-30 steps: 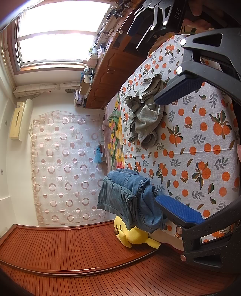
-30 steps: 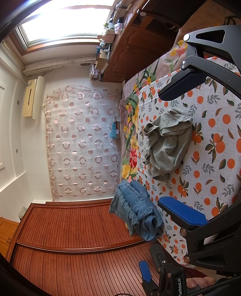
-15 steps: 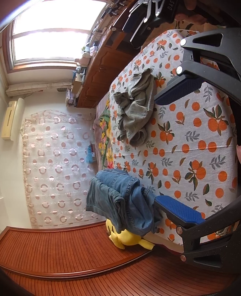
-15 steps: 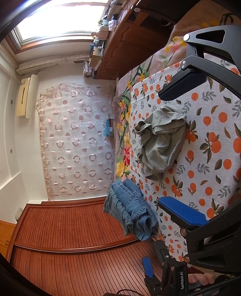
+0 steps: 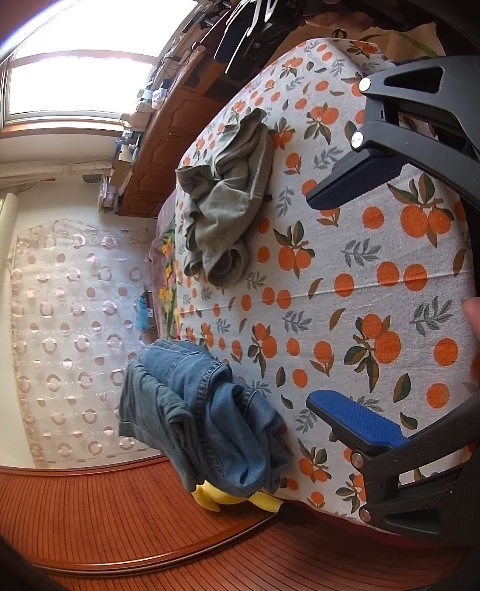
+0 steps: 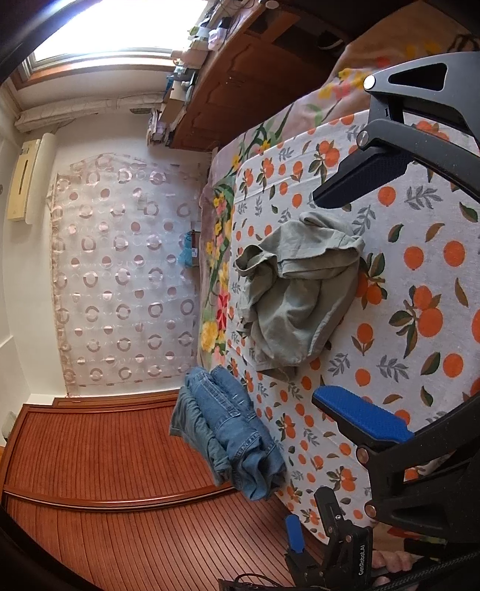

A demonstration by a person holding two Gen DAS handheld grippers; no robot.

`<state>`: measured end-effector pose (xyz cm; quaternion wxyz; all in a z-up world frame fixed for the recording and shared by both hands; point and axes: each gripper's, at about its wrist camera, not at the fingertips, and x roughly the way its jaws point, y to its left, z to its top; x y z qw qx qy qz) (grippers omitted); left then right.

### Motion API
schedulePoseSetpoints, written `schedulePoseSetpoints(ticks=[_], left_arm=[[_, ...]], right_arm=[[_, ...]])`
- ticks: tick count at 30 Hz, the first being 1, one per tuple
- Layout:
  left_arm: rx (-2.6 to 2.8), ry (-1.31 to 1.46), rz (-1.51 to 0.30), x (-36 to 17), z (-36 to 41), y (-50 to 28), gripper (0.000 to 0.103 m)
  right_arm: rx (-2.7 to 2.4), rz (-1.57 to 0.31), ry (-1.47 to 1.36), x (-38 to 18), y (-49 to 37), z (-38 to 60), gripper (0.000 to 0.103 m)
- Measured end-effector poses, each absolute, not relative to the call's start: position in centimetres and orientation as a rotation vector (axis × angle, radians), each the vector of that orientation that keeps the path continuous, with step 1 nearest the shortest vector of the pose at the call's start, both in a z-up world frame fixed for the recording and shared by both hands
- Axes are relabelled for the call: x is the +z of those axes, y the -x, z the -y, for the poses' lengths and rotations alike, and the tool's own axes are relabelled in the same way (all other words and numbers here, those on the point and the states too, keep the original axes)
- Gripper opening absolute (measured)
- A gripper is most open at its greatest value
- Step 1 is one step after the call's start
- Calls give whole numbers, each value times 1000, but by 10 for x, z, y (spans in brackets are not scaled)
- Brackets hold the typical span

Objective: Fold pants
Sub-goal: 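Move both grippers down to the edge of the grey-green garment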

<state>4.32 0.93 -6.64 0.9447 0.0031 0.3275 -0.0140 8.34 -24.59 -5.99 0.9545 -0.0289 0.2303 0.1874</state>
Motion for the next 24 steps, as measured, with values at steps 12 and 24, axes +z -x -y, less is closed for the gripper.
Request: schedulePoseSetpoints(ticks=[12,24], left_arm=[[-78,10,-749,-102,-23,-78,98],[-132,-12,-764,-97,-16,-96,97]], right_arm=[[530,-718,223,-91,-143,200,47],[487,-739,320,-89,-162,187,0]])
